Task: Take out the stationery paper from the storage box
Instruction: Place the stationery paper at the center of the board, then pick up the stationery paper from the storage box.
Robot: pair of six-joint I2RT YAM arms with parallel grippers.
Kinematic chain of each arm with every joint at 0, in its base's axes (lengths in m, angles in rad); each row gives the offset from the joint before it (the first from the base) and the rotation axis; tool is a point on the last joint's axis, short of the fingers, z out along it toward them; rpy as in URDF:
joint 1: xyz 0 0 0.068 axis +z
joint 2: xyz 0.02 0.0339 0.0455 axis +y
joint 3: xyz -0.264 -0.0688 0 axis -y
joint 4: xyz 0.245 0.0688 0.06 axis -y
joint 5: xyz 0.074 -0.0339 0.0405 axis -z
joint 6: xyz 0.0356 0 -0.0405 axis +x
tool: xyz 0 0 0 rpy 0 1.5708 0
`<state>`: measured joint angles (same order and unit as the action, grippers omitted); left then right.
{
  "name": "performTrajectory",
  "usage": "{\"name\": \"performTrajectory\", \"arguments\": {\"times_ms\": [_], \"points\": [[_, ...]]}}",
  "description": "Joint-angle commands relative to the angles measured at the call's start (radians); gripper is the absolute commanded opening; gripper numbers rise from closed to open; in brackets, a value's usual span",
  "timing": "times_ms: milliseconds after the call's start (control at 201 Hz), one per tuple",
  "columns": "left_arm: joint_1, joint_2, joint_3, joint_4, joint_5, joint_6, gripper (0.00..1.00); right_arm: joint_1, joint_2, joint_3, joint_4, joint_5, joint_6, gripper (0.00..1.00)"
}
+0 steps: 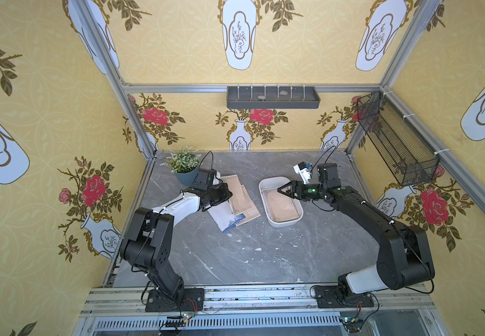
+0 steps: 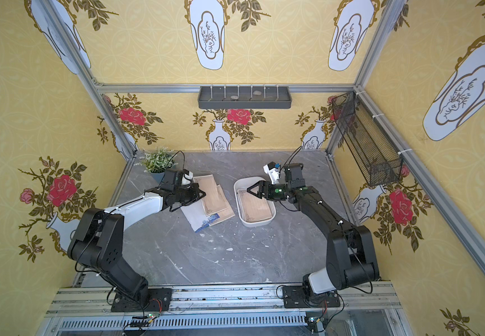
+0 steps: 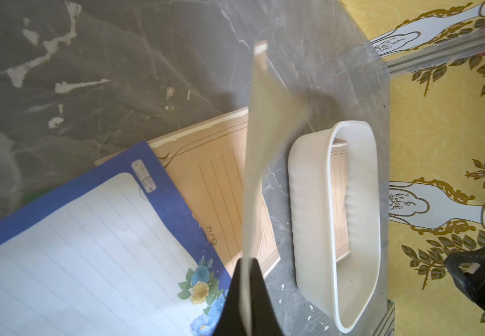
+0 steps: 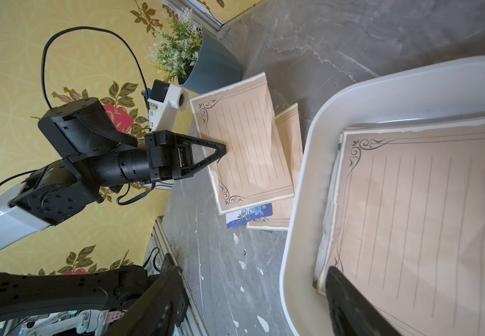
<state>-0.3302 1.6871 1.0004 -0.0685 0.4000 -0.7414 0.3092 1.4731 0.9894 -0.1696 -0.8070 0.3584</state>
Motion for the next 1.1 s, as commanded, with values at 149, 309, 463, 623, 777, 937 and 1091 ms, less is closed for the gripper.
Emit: {"name": "performTrajectory", "arguments": {"times_ms": [149, 309, 463, 623, 777, 937, 1091], "points": [[-0.007, 0.020, -0.021, -0.018, -0.041, 0.007, 0.23, 0.014, 0.068, 0.046, -0.074, 0.122, -0.037, 0.76], [-0.013, -0.020, -0.044, -0.081, -0.113, 0.024, 0.55, 0.066, 0.124, 0.107, -0.162, 0.295, -0.062, 0.74], [-0.029, -0.095, -0.047, -0.194, -0.249, 0.053, 0.65, 0.107, 0.170, 0.160, -0.215, 0.461, -0.059, 0.75], [-0.042, -0.189, -0.040, -0.323, -0.385, 0.081, 0.72, 0.157, 0.265, 0.241, -0.307, 0.668, -0.055, 0.75], [-0.049, -0.308, -0.058, -0.413, -0.478, 0.096, 0.76, 0.180, 0.383, 0.330, -0.399, 0.815, -0.018, 0.76], [-0.048, -0.431, -0.099, -0.434, -0.501, 0.098, 0.81, 0.192, 0.458, 0.372, -0.418, 0.889, 0.023, 0.76], [-0.048, -0.485, -0.109, -0.448, -0.506, 0.096, 0.81, 0.203, 0.501, 0.402, -0.417, 0.935, 0.037, 0.78]]}}
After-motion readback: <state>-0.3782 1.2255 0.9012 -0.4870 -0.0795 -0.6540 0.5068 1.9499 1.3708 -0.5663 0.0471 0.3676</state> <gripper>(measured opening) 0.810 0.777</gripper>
